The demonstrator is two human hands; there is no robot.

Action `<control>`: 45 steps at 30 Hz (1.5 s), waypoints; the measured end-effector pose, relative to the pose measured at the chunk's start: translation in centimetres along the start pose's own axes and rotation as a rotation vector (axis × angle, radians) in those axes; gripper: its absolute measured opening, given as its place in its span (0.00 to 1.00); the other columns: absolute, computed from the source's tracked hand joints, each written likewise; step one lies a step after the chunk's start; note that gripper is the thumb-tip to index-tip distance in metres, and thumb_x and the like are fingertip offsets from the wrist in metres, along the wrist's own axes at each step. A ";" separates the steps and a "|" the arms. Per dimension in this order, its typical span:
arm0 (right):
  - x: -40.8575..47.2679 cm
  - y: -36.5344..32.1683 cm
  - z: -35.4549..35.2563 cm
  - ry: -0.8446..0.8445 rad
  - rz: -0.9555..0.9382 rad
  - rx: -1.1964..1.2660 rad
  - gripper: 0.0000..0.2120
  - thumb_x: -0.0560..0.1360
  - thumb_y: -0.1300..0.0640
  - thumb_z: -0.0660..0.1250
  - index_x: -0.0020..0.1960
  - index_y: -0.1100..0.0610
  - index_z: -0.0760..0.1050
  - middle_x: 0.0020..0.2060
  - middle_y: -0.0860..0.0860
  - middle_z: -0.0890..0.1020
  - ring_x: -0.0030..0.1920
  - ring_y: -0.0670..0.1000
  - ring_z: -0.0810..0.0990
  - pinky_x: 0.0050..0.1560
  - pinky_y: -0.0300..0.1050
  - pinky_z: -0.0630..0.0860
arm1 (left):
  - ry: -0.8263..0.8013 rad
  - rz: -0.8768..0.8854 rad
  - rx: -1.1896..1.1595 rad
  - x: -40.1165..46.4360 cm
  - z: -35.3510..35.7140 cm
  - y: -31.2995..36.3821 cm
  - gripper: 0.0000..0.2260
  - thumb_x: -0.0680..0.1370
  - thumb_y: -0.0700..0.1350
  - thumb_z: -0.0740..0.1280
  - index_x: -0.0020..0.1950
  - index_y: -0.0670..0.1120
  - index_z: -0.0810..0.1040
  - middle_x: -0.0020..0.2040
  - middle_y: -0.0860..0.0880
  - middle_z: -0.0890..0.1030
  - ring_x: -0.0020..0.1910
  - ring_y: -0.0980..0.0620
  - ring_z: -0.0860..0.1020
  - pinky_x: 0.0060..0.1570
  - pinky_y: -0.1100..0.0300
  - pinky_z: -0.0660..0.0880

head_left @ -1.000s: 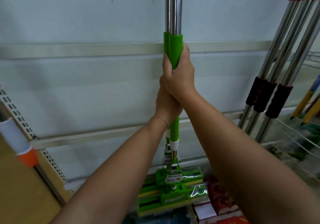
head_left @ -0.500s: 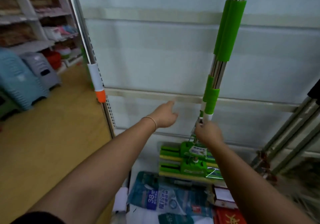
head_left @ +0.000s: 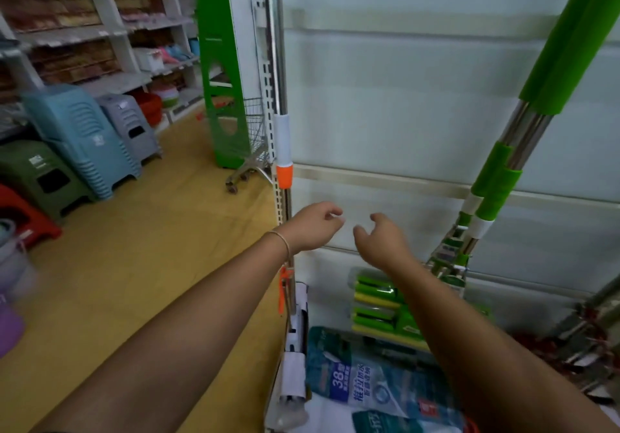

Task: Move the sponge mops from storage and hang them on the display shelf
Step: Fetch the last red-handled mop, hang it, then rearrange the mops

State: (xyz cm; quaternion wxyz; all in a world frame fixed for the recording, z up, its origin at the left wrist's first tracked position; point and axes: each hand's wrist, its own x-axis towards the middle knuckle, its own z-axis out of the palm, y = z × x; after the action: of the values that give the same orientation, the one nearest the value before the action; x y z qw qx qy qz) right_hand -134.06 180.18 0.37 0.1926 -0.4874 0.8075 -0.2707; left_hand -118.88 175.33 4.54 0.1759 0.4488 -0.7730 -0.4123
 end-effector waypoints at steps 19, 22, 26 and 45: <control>-2.1 -6.8 16.8 -0.050 0.206 0.017 0.32 0.76 0.45 0.68 0.75 0.56 0.64 0.67 0.56 0.76 0.62 0.55 0.79 0.58 0.49 0.76 | 0.041 0.013 -0.086 0.3 -10.3 -9.9 0.25 0.81 0.55 0.62 0.74 0.46 0.65 0.60 0.48 0.77 0.58 0.50 0.77 0.49 0.61 0.71; -1.0 -6.3 17.8 -0.104 0.193 0.005 0.34 0.75 0.43 0.69 0.76 0.56 0.63 0.66 0.56 0.77 0.62 0.54 0.79 0.60 0.50 0.76 | 0.062 0.026 -0.110 1.7 -9.7 -9.8 0.27 0.80 0.55 0.63 0.76 0.47 0.61 0.71 0.44 0.71 0.68 0.45 0.72 0.57 0.57 0.69; 1.2 -5.9 19.2 -0.152 0.158 -0.002 0.37 0.75 0.41 0.69 0.76 0.56 0.62 0.66 0.56 0.77 0.61 0.54 0.79 0.61 0.51 0.77 | 0.105 0.072 -0.174 3.5 -9.1 -9.4 0.23 0.81 0.51 0.63 0.75 0.47 0.64 0.70 0.44 0.73 0.66 0.45 0.74 0.62 0.51 0.72; 6.2 -5.2 21.5 -0.101 0.042 0.007 0.08 0.76 0.51 0.71 0.48 0.54 0.76 0.39 0.48 0.81 0.42 0.50 0.83 0.47 0.51 0.82 | -0.163 0.084 -0.596 8.7 -10.2 -9.9 0.15 0.77 0.33 0.67 0.62 0.44 0.73 0.59 0.44 0.81 0.60 0.46 0.80 0.64 0.53 0.74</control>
State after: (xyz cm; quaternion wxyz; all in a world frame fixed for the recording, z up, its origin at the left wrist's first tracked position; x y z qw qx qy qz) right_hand -120.93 167.28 -13.40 0.2404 -0.4828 0.8057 -0.2446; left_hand -111.61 160.59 1.93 0.2540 0.3107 -0.6476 -0.6477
